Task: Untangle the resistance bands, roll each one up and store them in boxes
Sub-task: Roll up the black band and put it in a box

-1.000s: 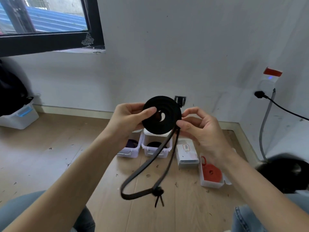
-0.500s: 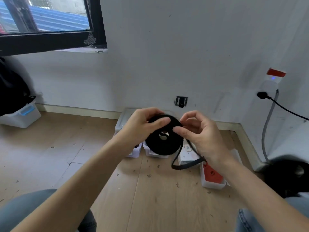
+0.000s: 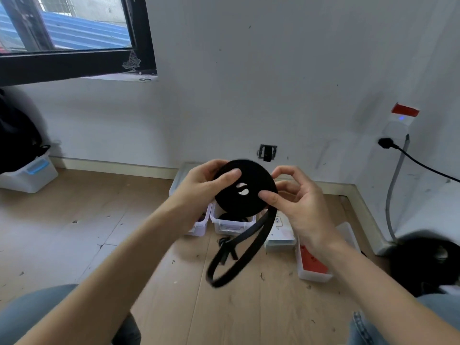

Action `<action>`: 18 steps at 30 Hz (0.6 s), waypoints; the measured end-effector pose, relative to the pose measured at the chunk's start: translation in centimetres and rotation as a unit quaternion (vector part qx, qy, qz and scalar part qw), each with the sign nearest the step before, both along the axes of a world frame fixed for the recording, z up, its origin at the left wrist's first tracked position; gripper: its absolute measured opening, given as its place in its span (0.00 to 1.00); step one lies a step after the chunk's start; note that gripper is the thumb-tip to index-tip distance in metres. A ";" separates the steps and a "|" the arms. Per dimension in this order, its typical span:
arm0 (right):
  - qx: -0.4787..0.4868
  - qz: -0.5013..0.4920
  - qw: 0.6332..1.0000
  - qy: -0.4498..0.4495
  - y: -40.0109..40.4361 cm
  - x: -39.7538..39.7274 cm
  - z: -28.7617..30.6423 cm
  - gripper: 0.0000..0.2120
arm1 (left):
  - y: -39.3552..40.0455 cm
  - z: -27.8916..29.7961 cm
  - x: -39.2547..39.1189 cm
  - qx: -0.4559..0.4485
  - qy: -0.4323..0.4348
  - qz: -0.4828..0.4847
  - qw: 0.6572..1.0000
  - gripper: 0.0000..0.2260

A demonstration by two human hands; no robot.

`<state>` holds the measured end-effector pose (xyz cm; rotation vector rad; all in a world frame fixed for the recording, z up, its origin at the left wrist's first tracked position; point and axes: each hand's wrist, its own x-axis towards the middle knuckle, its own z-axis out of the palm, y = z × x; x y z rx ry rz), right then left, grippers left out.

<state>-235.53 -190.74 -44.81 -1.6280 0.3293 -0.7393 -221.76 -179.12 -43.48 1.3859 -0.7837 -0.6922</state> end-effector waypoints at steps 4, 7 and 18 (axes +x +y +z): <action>-0.121 0.032 0.991 0.045 0.8 -0.5 0.1 0.13 | 0.5 0.2 -0.1 0.092 -0.199 -0.108 0.970 0.04; -0.117 0.015 0.992 0.051 0.6 -0.9 0.1 0.12 | 0.3 0.3 -0.5 0.080 -0.222 -0.067 0.969 0.02; -0.001 0.038 0.999 0.010 1.2 -1.9 0.3 0.14 | 0.6 1.4 -1.1 0.002 -0.082 0.085 0.993 0.04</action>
